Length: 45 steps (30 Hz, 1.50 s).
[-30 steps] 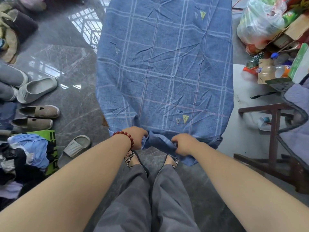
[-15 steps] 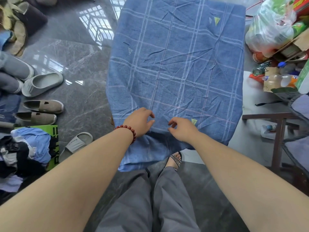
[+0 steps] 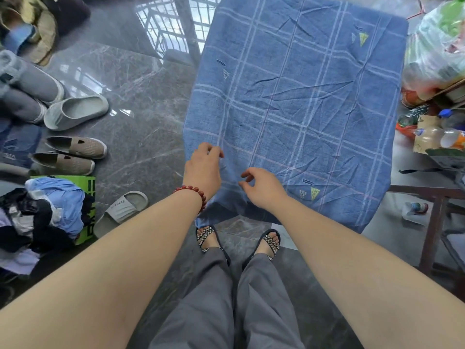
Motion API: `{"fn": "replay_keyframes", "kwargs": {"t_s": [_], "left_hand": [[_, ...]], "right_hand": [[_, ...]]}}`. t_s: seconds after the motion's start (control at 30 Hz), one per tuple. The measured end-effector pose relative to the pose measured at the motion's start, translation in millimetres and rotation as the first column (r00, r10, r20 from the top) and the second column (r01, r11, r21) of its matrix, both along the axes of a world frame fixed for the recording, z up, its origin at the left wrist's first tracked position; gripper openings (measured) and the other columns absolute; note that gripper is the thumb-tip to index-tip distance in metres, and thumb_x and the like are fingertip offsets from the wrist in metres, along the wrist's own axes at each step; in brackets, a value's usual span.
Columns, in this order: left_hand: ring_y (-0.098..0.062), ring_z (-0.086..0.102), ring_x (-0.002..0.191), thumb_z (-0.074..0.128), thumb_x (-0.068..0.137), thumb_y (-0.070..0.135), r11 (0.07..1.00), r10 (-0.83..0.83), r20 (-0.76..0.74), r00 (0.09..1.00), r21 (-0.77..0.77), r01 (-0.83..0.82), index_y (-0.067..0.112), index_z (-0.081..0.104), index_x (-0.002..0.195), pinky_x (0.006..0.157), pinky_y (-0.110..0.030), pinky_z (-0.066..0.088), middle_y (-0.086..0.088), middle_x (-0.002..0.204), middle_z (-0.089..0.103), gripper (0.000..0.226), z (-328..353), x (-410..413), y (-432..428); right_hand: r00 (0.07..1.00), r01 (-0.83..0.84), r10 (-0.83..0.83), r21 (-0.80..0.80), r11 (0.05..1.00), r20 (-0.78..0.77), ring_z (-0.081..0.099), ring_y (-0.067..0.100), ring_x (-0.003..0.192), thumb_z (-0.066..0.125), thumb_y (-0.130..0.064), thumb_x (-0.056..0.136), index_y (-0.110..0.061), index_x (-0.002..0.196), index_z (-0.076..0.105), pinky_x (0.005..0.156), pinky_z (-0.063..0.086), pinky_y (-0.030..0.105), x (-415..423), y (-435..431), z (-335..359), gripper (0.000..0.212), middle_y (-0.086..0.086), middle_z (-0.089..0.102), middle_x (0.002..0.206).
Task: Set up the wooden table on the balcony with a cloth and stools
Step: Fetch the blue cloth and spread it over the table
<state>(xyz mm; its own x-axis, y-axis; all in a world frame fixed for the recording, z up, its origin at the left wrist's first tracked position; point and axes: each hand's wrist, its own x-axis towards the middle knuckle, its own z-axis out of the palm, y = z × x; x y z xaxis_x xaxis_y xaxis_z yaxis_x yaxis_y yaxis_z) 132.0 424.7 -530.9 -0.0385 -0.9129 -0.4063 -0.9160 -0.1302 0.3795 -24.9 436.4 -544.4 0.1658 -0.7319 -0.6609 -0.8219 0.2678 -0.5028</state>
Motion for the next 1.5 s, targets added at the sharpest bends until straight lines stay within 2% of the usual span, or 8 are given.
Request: {"fn": "replay_keyframes", "kwargs": {"t_s": [0.13, 0.23, 0.57, 0.83, 1.0, 1.17, 1.3, 1.5], "left_hand": [[-0.033, 0.04, 0.122, 0.056, 0.086, 0.008, 0.959, 0.275, 0.066, 0.959, 0.057, -0.279, 0.01, 0.028, 0.138, 0.096, -0.044, 0.041, -0.014, 0.143, 0.025, 0.06, -0.4, 14.1, -8.9], [-0.035, 0.049, 0.12, 0.053, 0.09, 0.015, 0.86, 0.469, -0.042, 0.882, 0.25, -0.445, 0.008, 0.013, 0.146, 0.098, -0.044, 0.042, -0.017, 0.133, 0.048, 0.07, -2.3, 25.4, -17.9], [-0.036, 0.042, 0.123, 0.058, 0.085, 0.019, 0.747, 0.604, 0.0, 0.797, 0.348, -0.566, 0.003, 0.036, 0.131, 0.102, -0.038, 0.036, -0.018, 0.137, 0.032, 0.053, -4.0, 10.2, -22.4], [-0.018, 0.061, 0.097, 0.063, 0.085, 0.025, 0.806, 0.579, -0.253, 0.775, 0.325, -0.495, 0.016, 0.056, 0.114, 0.088, -0.031, 0.047, 0.0, 0.107, 0.065, 0.032, -7.0, 28.6, -16.7], [-0.021, 0.057, 0.064, 0.044, 0.093, 0.015, 0.528, 0.846, -0.427, 0.32, 0.754, -0.389, 0.017, 0.061, 0.086, 0.057, -0.028, 0.051, -0.005, 0.074, 0.058, 0.018, 28.4, 5.8, -29.0], [-0.013, 0.06, 0.052, 0.037, 0.091, -0.005, 0.7, 0.711, -0.518, 0.476, 0.583, -0.412, 0.007, 0.058, 0.109, 0.046, -0.02, 0.05, -0.008, 0.084, 0.063, 0.03, 21.2, -13.0, -25.3], [-0.017, 0.055, 0.09, 0.066, 0.083, 0.024, 0.801, 0.596, -0.29, 0.749, 0.281, -0.528, 0.013, 0.051, 0.108, 0.082, -0.029, 0.047, -0.007, 0.118, 0.05, 0.031, 4.3, -26.4, -16.9], [-0.025, 0.05, 0.116, 0.062, 0.08, 0.055, 0.632, 0.743, -0.261, 0.617, 0.576, -0.518, 0.002, 0.04, 0.133, 0.102, -0.035, 0.04, -0.009, 0.131, 0.046, 0.078, -5.9, -39.6, -16.3]], "right_hand": [[0.998, 0.05, -0.05, -0.028, 0.998, 0.032, 0.056, 0.023, 0.098, 0.056, -0.029, 0.093, -0.013, 0.115, 0.056, 0.083, 0.043, 0.031, 25.3, -7.3, -0.6, 0.028, 0.005, 0.057, 0.118], [0.996, 0.075, -0.072, -0.058, 0.996, 0.046, 0.054, 0.02, 0.097, 0.055, -0.027, 0.093, -0.013, 0.113, 0.056, 0.082, 0.042, 0.03, 39.8, -11.6, 2.4, 0.024, 0.004, 0.056, 0.116], [0.991, 0.131, -0.128, -0.06, 0.99, 0.049, 0.055, 0.019, 0.098, 0.056, -0.024, 0.092, -0.013, 0.106, 0.058, 0.08, 0.041, 0.027, 50.3, -10.3, 5.1, 0.019, 0.005, 0.057, 0.112], [0.976, 0.212, -0.211, -0.01, 0.977, 0.056, 0.056, 0.015, 0.076, 0.063, -0.03, 0.086, -0.022, 0.093, 0.055, 0.069, 0.042, 0.027, 48.4, -2.4, 8.1, 0.014, -0.008, 0.056, 0.072], [0.935, 0.295, -0.304, 0.072, 0.953, 0.183, 0.058, 0.008, 0.087, 0.074, -0.033, 0.074, -0.022, 0.103, 0.051, 0.073, 0.048, 0.023, 54.9, -0.4, 27.1, 0.038, -0.009, 0.061, 0.094], [0.882, 0.451, -0.455, 0.063, 0.89, 0.125, 0.056, 0.022, 0.087, 0.051, -0.013, 0.088, -0.012, 0.089, 0.06, 0.07, 0.037, 0.025, 43.8, -1.7, 27.5, 0.009, 0.004, 0.06, 0.088], [0.781, 0.616, -0.622, 0.089, 0.783, 0.054, 0.05, 0.021, 0.083, 0.04, -0.007, 0.089, -0.017, 0.077, 0.051, 0.071, 0.035, 0.026, 32.7, -4.6, 25.0, 0.019, 0.003, 0.055, 0.087], [0.599, 0.784, -0.794, 0.125, 0.608, 0.103, 0.054, 0.021, 0.086, 0.036, -0.001, 0.087, -0.014, 0.103, 0.06, 0.073, 0.039, 0.027, 17.5, -6.7, 22.3, 0.031, 0.003, 0.061, 0.098]]}}
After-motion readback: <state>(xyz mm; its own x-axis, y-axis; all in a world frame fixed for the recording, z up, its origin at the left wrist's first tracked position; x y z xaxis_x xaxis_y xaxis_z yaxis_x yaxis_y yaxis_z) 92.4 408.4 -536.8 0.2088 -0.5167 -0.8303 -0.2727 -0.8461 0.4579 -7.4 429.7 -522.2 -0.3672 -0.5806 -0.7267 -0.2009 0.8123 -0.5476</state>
